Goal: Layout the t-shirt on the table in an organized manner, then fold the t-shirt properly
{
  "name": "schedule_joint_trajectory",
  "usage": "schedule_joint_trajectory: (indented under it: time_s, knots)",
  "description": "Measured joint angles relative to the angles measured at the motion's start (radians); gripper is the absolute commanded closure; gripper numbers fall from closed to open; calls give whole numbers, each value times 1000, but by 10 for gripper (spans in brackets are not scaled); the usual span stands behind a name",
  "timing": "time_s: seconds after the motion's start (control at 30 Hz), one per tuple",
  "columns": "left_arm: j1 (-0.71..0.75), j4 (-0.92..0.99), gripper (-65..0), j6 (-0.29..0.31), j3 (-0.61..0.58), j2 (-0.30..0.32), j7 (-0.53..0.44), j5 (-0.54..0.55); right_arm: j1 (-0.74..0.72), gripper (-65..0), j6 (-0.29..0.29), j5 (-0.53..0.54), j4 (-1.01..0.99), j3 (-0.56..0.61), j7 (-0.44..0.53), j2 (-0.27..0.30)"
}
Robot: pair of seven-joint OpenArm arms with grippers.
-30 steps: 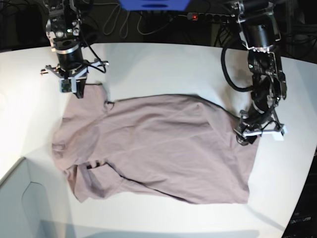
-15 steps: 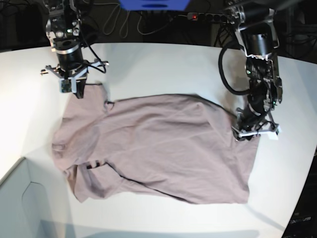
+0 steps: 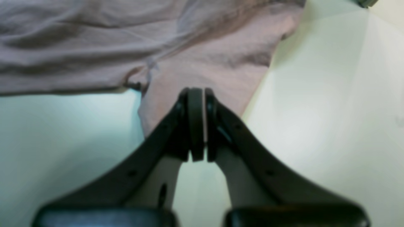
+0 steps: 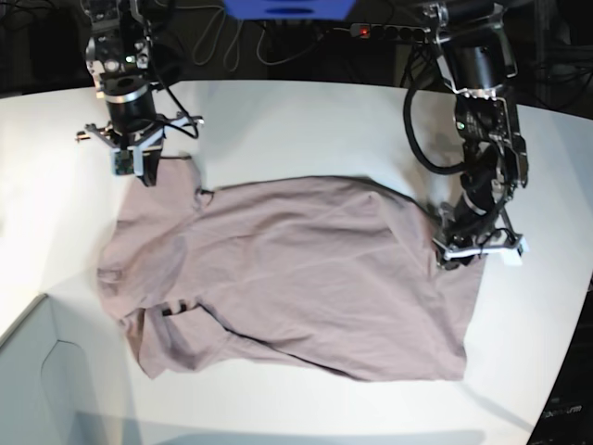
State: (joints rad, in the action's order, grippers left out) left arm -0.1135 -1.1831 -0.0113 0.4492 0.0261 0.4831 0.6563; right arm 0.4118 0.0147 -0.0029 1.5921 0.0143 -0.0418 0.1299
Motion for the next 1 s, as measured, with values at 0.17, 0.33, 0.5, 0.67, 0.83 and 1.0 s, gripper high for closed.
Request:
schedule_joint_trajectory:
  time_s: [0.17, 0.33, 0.5, 0.67, 0.83, 1.0]
  knots:
    - [2, 0, -238, -1, 0, 2, -2, 0, -6, 0, 0, 0, 0, 0, 0, 0]
    - [2, 0, -195, -1, 0, 2, -2, -1, -4, 0, 0, 0, 0, 0, 0, 0]
    - [0, 0, -177, -2, 1, 2, -2, 0, -3, 0, 0, 0, 0, 0, 0, 0]
    - [11, 0, -262, -6, 3, 5, -11, -1, -3, 0, 0, 0, 0, 0, 0, 0]
    - [17, 1, -401, -9, 4, 5, -9, -7, -3, 0, 0, 0, 0, 0, 0, 0]
    - [13, 7, -415, -8, 5, 5, -10, -8, -3, 0, 0, 0, 0, 0, 0, 0]
